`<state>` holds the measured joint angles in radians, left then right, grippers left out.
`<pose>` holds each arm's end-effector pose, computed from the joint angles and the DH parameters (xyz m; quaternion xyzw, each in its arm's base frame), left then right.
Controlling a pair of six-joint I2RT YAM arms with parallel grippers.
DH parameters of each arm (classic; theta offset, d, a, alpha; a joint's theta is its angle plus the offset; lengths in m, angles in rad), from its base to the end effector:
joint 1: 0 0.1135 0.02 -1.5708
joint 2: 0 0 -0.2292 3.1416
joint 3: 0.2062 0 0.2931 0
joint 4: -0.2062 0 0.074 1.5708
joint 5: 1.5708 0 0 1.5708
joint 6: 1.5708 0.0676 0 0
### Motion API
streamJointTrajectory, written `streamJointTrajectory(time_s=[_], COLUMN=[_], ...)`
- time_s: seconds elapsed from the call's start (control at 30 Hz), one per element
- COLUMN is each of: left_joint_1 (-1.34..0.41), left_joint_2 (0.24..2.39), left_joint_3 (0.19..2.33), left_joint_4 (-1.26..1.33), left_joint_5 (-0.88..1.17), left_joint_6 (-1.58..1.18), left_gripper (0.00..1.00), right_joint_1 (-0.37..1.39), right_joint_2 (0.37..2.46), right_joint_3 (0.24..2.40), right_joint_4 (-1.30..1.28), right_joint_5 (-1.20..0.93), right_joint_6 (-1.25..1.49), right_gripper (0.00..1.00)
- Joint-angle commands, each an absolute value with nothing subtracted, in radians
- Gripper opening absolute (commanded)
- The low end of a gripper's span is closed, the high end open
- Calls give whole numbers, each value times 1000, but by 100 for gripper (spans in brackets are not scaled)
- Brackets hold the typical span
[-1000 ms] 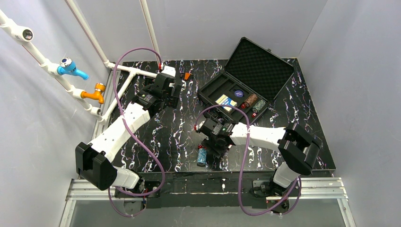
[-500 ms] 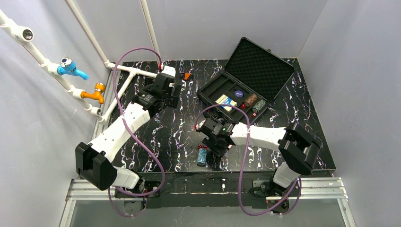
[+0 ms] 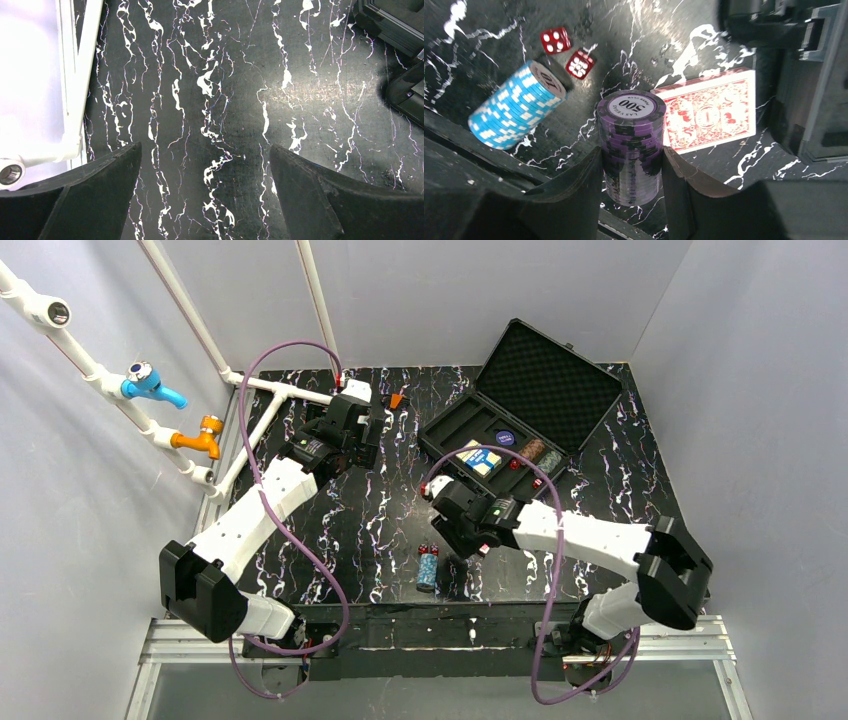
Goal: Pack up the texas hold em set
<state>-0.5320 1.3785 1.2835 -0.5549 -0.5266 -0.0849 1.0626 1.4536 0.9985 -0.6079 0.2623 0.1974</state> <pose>0.3386 -0.1599 0.2909 0.0790 0.8691 0.0919 0.4796 0.1832 0.2929 0.1472 -0.3725 0.8850 0.0444 0.2758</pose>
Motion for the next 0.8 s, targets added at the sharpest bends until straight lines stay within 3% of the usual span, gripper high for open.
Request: streamJointTrajectory(time_s=[0.0,0.4,0.77], left_joint_1=[-528,-528,-528], left_joint_2=[1353,1355,1356], left_joint_3=[1278,1276,1277], left_joint_4=[-572,-572,-572], left_joint_5=[-533,-535,-532], left_joint_6=[-81,-81,-78], left_gripper=[99,99,99], right_joint_1=[1068,1003,783], right_joint_2=[1343,1250,1166], right_joint_3=[1016,1024,999], right_joint_4=[-524,-523,-562], right_joint_5=[366,525,664], right_joint_6=[262,339,534], right_gripper=[1,1,1])
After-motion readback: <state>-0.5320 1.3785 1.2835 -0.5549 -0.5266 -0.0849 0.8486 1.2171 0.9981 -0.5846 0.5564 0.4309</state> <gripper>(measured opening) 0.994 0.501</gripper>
